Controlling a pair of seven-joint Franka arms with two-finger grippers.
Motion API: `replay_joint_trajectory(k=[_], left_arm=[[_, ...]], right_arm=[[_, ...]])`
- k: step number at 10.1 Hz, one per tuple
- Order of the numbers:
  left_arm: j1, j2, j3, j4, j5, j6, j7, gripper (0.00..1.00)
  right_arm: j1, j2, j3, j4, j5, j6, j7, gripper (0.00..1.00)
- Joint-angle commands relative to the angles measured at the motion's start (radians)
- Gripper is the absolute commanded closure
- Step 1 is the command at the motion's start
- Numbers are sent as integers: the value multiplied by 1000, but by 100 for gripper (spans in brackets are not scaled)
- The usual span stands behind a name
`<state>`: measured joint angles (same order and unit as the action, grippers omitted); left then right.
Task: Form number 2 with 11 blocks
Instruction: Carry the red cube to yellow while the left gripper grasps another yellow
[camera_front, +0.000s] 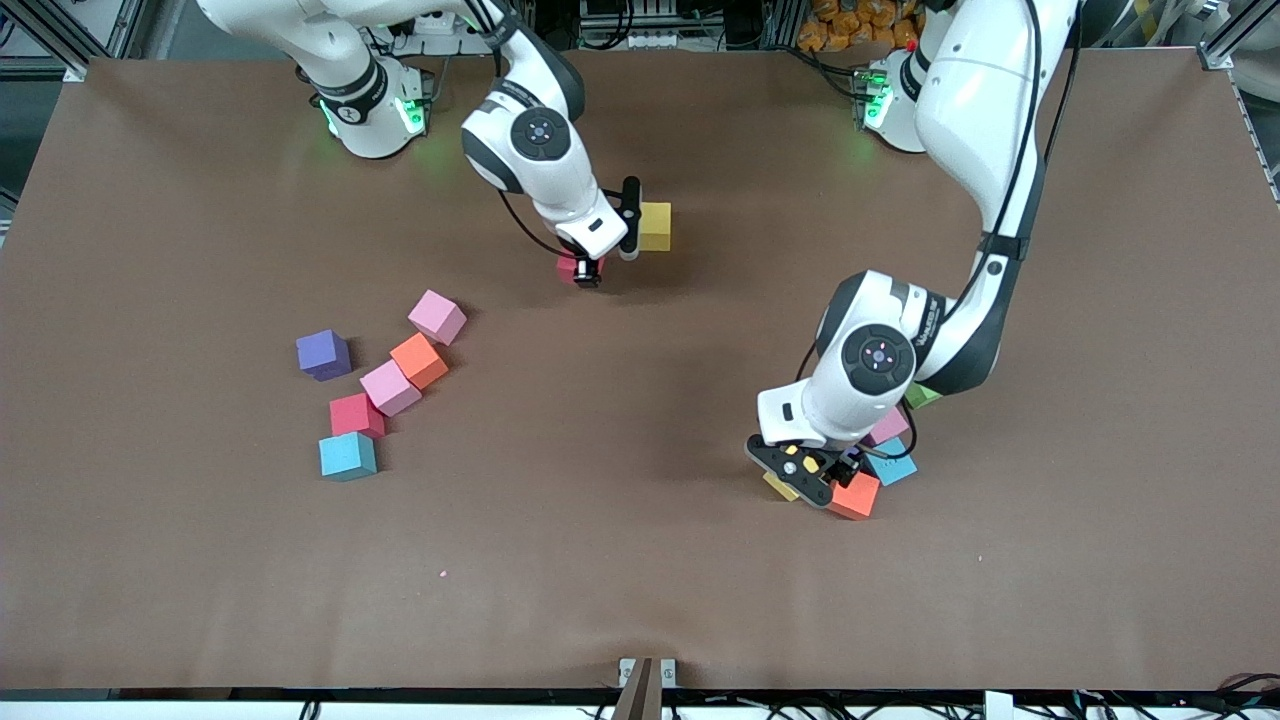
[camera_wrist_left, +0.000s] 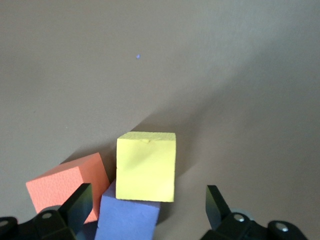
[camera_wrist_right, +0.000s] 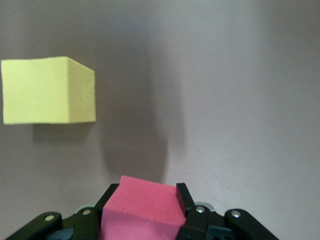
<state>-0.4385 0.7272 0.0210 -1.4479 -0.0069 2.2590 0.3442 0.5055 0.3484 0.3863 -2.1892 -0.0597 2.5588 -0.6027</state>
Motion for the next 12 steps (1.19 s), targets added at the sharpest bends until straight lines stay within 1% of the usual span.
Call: replay_joint_trajectory(k=[1,4,10,11,12], left_arm=[[-2,46,5,66,-25,-6,84,0],[0,76,7,72,-45,-1,85,0],[0,107,8,67,-47,26,87,0],[0,113,8,67,-47,37,87,0],[0,123,7,67,-48,54,87,3]], right_arm=[[30,11,5,2,1,12,31,59],[48,26,20,-9,1,12,32,59],[47,52,75,-8,-12,15,31,59],[48,60,75,-7,-41,17,31,59],[47,72,77,-6,-81,17,31,59]])
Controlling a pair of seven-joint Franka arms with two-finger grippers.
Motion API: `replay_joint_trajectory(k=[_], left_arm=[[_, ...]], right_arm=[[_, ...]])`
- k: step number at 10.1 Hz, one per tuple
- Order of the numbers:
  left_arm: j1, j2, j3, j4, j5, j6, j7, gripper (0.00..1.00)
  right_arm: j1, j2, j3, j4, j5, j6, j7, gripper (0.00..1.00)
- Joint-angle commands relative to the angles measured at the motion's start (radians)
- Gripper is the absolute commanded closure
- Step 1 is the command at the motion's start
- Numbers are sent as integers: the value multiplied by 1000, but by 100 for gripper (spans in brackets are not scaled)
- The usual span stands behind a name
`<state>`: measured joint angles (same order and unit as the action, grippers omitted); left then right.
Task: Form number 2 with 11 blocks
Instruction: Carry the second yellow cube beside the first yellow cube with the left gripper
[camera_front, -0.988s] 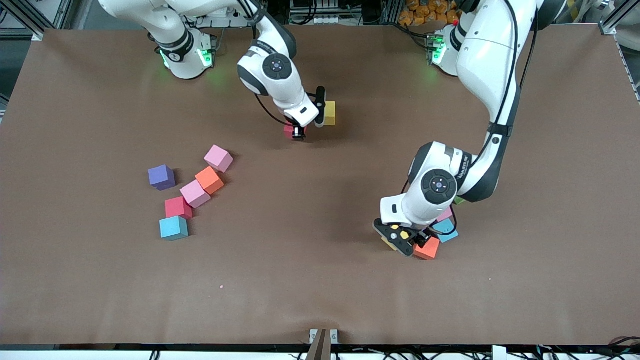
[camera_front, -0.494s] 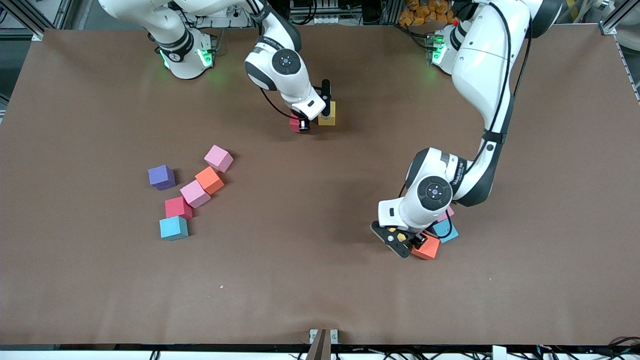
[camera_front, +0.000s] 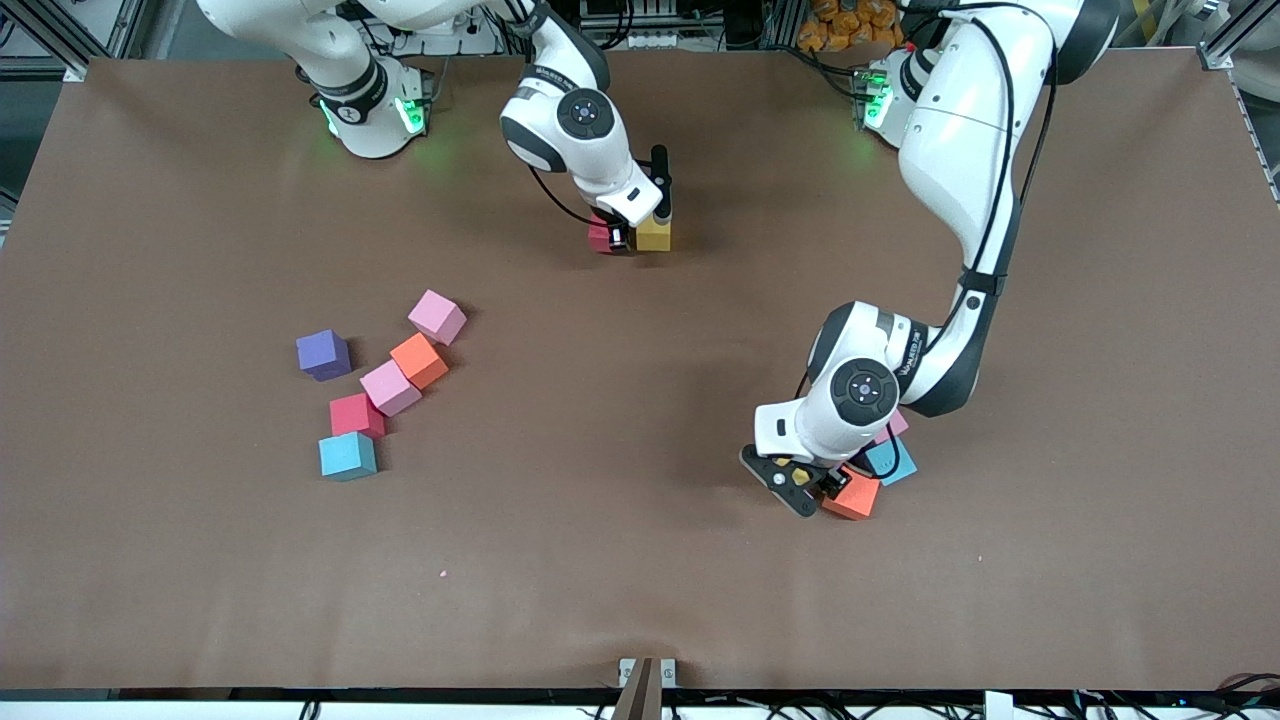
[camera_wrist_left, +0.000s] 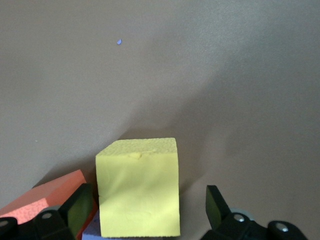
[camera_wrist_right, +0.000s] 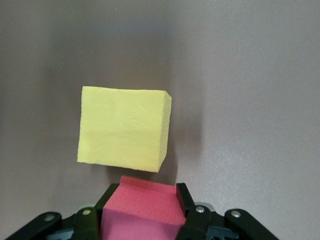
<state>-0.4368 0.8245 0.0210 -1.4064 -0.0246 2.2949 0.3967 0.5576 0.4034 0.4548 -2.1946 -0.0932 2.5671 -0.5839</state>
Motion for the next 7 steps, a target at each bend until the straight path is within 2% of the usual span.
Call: replay_joint_trajectory(k=[1,3,4,5,6,7], left_arm=[[-2,28,8,26,-31,26,27,20],[-2,31,7,23,-53,44,17,29],[-3,27,7,23,-58,44,14,42],[-3,12,5,23,-60,43,-19,47],[-6,-17,4,17,-58,35,-35,48],[-17,-75,1,-26,-57,0,-47,52]], right_arm=[[-7,24,10,-1,-63,10,12,59],[-4,43,12,-1,-65,34,12,58],[-4,57,12,-1,-66,57,12,56],[-4,60,12,1,-75,59,12,56],[-4,60,13,1,-83,59,12,56],[-2,60,13,6,-85,59,12,55]])
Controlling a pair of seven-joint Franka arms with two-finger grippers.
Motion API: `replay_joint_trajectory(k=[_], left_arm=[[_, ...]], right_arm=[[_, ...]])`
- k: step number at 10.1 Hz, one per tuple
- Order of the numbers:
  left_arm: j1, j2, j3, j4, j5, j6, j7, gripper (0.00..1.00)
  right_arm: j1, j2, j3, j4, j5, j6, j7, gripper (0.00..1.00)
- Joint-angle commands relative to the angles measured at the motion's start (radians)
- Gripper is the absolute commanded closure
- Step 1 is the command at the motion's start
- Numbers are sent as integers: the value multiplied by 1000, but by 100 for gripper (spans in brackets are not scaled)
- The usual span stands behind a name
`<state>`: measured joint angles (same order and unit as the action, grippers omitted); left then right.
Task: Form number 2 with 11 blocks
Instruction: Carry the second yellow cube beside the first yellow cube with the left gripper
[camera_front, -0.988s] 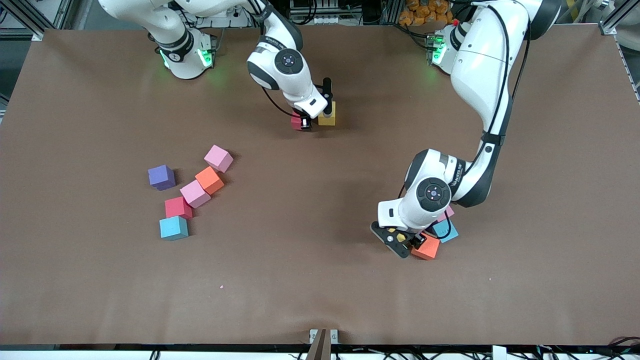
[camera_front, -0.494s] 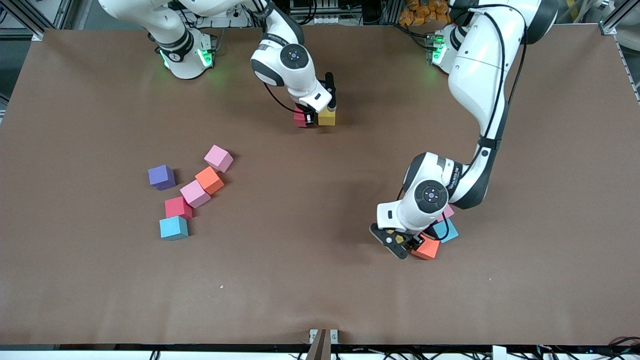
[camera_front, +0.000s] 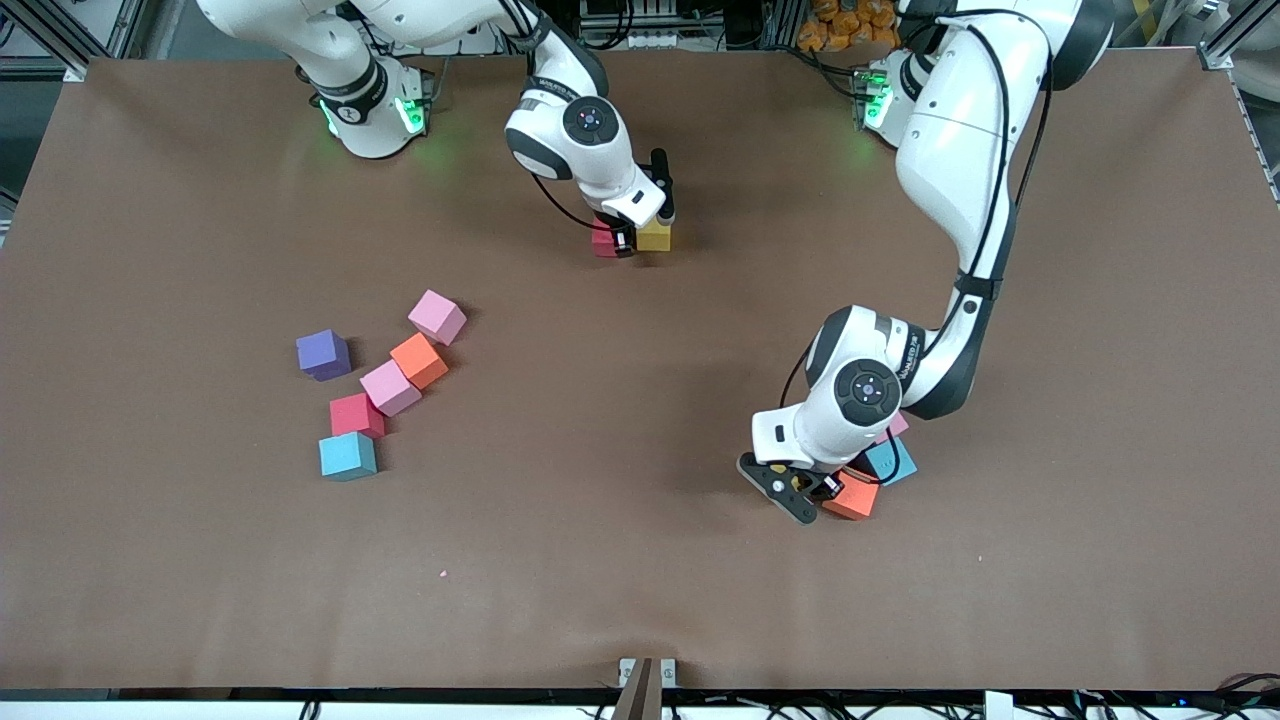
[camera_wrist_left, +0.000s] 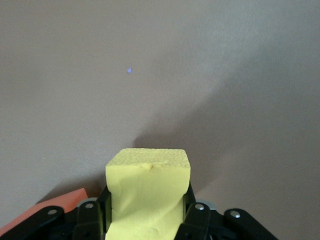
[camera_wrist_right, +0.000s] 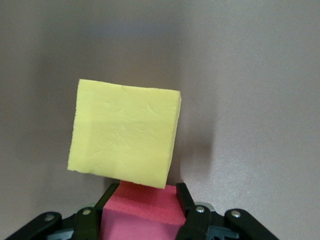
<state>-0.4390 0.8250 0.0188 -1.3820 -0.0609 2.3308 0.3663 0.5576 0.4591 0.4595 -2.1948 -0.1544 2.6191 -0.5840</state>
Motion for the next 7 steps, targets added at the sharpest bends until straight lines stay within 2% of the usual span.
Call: replay_joint_trajectory(k=[1,2,4,7], left_arm=[[-17,-136,1,-105,-16,-78,-50,54],[-23,-214,0,-199,-8,-85,-67,57],[-23,-379,-3,-401,15,-58,-54,56],[-23,-574,-40,-697,19,59,-52,56]], right_arm=[[-2,6,10,9,-24,7,12,52],[-2,6,13,10,-22,7,12,52],[-4,10,22,12,-22,7,12,51],[-5,23,24,13,-22,13,12,50]])
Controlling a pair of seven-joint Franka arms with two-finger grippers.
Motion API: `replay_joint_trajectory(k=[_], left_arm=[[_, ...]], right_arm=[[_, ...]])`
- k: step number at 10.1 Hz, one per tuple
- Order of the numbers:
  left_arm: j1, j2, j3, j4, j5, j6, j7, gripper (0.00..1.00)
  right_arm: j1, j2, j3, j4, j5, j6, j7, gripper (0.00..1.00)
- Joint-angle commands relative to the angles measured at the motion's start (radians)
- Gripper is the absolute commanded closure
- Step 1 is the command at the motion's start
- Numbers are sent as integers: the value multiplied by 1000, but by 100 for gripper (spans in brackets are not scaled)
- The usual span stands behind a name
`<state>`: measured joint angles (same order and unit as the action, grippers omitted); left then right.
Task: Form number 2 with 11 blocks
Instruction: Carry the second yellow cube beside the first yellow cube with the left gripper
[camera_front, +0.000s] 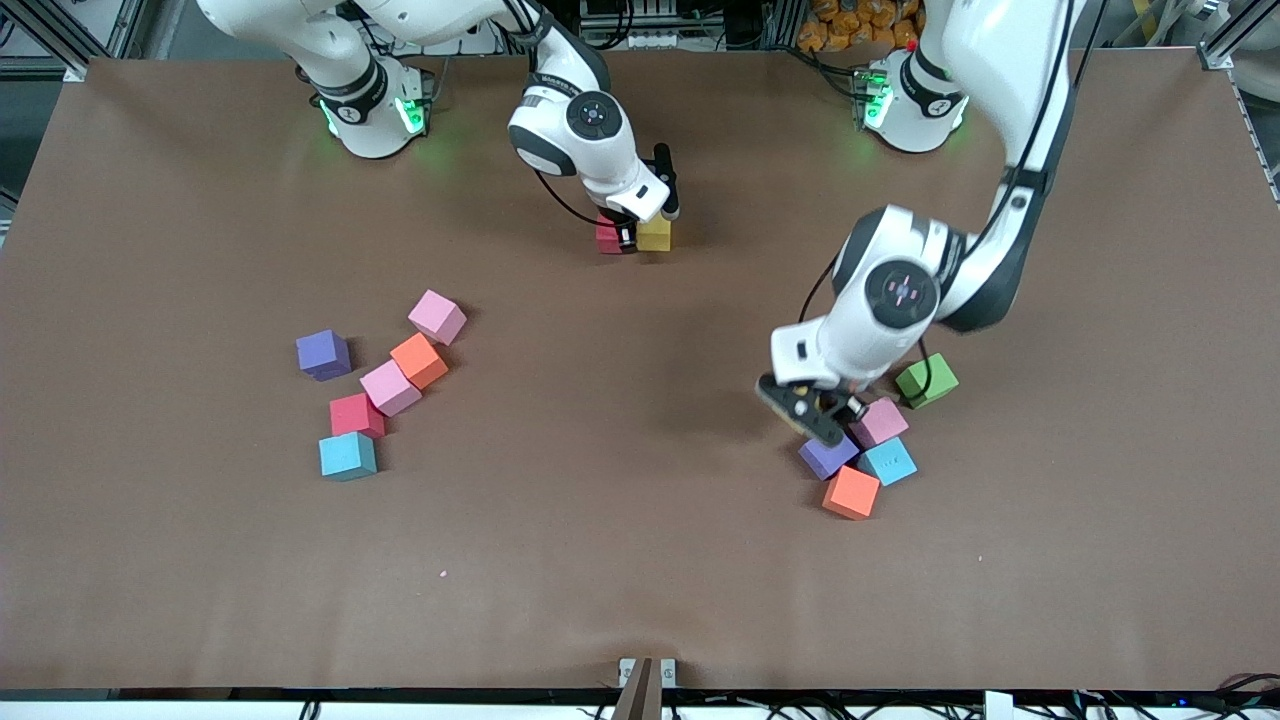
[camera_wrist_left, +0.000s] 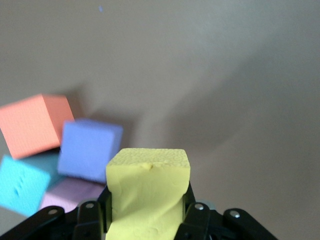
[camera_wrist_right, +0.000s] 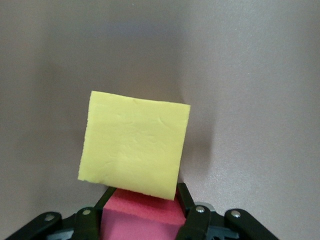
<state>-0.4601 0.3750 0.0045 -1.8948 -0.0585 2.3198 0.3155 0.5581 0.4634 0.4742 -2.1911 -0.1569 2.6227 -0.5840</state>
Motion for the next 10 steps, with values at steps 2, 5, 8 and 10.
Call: replay_joint_trajectory(k=[2,5,8,10], left_arm=[[-2,-197,-64,-297,20,79,-1,56],[0,-255,-129,-398,22,79,-15,56],[-2,-271,-193,-457,55,79,-16,56],[-5,-269,-211,-489,85,96,-18,56]], right_arm=[[-6,24,9,10,-20,10,12,50],[-4,35,9,14,-20,26,12,48],[-4,35,9,16,-20,37,12,27],[-6,34,8,16,-20,37,12,7]])
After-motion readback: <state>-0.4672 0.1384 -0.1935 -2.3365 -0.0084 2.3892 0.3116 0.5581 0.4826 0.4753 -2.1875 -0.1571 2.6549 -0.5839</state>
